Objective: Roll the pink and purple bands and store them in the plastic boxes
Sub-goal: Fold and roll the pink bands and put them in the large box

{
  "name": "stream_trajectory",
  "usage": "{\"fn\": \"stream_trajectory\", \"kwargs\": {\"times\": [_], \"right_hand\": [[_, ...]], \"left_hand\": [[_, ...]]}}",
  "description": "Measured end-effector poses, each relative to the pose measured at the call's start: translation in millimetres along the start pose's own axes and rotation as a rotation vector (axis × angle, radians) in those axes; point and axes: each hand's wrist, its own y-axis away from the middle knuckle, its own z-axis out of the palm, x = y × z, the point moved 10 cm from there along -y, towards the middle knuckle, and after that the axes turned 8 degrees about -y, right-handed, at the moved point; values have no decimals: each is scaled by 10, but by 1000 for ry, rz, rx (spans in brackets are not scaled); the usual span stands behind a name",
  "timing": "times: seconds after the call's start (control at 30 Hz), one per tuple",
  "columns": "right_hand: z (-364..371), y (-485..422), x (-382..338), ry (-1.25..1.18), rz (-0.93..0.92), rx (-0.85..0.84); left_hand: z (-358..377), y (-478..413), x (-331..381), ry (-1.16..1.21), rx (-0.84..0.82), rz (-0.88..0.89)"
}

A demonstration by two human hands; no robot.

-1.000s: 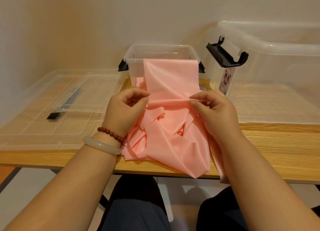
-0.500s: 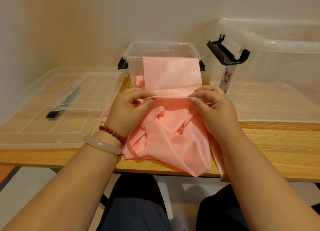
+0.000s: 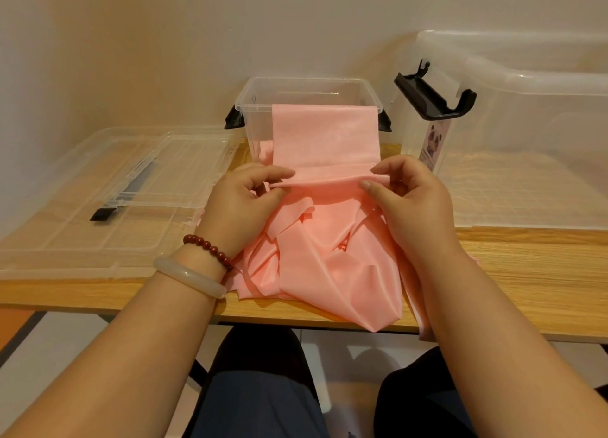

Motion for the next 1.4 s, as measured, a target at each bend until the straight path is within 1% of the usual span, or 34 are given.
{"fn": "stream_trajectory", "kwargs": {"times": [0.17,0.27,0.37,0.47,0.67,0.83,0.97,1.07,1.17,1.3,1.4], "right_hand": [[11,19,-37,-42,-12,6],[4,16,-50,-35,-23,18],[-8,20,-54,-28,-36,26],[-7,32,-32,-44,-5,31],[4,26,8,-58,27,8],[13,19,38,2,35,-3],[10,30,-7,-10,18,-10],[-2,27,-4,1,14,-11],[-32,14,10,51,-9,19],[-46,4,-40,115,-74,53],[-42,1,-94,134,-120,57]], "left_hand": [[-75,25,-19,128,84,-26],[-65,56,-71,166,85,-83],[-38,63,-101,172,63,-88],[-20,73,-131,186,50,-95],[-55,108,-97,163,85,-95],[-76,101,-127,143,105,-103],[-83,118,-142,132,99,-125],[-64,123,-134,120,60,-123],[-45,119,-129,81,47,-117],[-46,85,-95,23,63,-61],[-69,58,-79,42,98,-39]]}}
